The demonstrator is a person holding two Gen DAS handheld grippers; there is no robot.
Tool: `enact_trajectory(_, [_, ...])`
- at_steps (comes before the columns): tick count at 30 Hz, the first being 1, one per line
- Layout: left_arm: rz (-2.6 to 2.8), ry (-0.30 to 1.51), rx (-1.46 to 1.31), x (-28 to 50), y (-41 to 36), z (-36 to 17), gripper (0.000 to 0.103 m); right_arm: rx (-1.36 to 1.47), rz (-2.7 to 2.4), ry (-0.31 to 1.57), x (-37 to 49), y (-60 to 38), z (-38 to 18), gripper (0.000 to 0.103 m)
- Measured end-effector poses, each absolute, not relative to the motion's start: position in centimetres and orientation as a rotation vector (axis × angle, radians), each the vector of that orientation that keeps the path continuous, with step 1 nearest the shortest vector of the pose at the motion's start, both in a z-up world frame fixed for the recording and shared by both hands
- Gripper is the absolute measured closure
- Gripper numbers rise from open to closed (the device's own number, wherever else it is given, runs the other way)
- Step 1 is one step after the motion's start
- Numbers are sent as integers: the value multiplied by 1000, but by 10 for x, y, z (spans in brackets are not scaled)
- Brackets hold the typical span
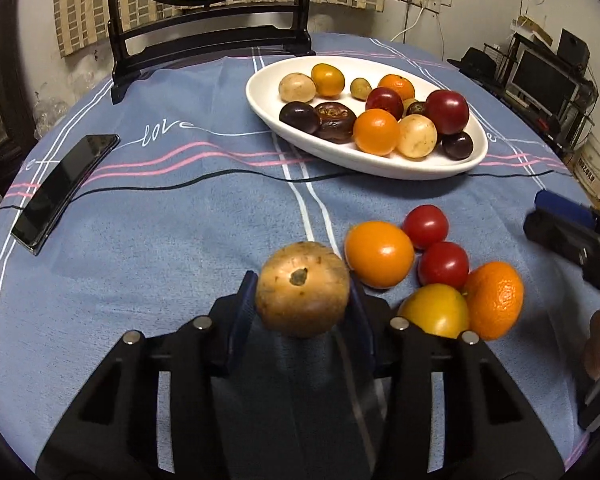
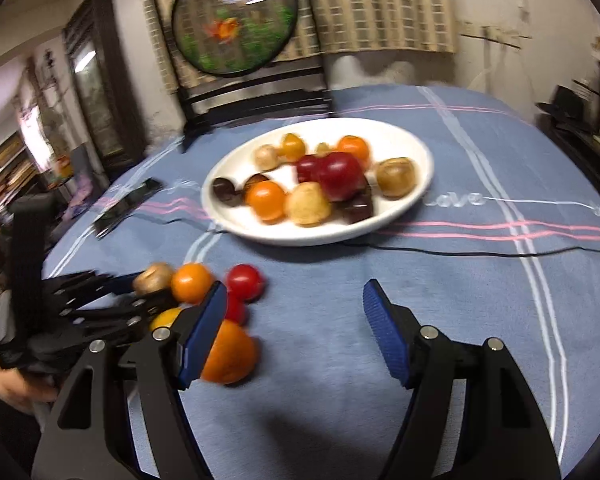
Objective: Organize fruits
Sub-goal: 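Grasp the pale brown round fruit with the left tool while the right tool grasps the tangerine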
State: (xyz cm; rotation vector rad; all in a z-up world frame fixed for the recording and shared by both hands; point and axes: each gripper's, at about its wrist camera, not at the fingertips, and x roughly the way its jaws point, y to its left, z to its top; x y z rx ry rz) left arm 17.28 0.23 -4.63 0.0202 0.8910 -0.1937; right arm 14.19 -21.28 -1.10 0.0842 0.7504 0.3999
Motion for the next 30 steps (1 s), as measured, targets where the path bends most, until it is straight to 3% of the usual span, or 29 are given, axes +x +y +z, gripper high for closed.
enact_trajectory(23, [-191, 895, 41, 172, 0, -49, 56, -197, 494, 915, 132, -165, -37, 32])
enact_trajectory(26, [-189, 895, 48, 172, -1, -49, 56, -233, 482, 896, 132, -156, -37, 40])
enact_trajectory(28, [-188, 895, 51, 171, -1, -49, 57, -269, 503, 900, 131, -145, -40, 59])
enact_trajectory(30, [-189, 894, 47, 171, -1, -48, 57, -286, 494, 893, 131, -142, -39, 59])
